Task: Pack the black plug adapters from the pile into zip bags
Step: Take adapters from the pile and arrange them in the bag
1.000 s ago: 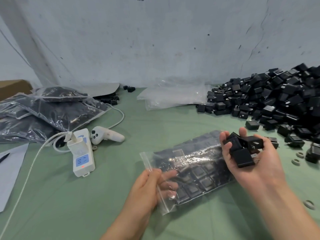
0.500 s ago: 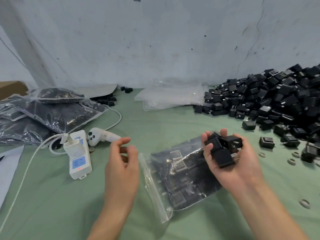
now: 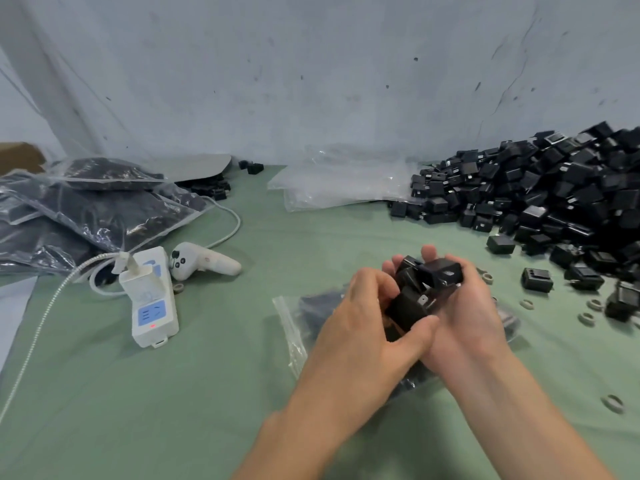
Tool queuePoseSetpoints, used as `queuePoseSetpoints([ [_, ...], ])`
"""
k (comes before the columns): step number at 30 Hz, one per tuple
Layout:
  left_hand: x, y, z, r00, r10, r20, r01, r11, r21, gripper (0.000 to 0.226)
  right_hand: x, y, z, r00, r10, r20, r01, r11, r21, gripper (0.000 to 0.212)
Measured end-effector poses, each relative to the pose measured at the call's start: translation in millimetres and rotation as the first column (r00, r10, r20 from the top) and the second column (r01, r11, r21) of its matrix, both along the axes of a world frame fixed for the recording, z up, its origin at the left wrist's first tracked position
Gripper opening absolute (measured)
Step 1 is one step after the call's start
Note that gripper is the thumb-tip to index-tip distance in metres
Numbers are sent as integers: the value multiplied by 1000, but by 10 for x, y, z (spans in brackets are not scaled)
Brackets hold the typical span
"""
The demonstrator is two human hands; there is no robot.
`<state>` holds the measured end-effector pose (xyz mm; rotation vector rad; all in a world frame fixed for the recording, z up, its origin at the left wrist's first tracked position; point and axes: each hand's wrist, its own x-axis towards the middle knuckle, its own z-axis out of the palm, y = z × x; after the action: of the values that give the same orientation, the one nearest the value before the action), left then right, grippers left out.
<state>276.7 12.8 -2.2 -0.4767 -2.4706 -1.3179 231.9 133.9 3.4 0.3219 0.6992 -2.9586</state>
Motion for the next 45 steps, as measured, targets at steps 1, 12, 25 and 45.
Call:
queuePoseSetpoints([
  [1, 27, -25, 34, 1000, 15, 13, -17, 995, 97, 34, -3, 17, 9, 1000, 6, 10, -6, 1000, -26, 28],
  [12, 19, -1238, -158, 764, 213, 609, -563, 681, 468, 16, 71, 408, -89, 996, -93, 14, 94, 990, -109, 37],
  [25, 47, -988, -307, 769, -13, 640, -403, 766, 500, 18, 319, 534, -270, 981, -191, -27, 185, 970, -157, 38],
  [45, 148, -1099, -405, 931, 227, 285, -189, 970, -153, 19, 336, 567, -417, 982, -163, -97, 144, 974, -174, 34],
])
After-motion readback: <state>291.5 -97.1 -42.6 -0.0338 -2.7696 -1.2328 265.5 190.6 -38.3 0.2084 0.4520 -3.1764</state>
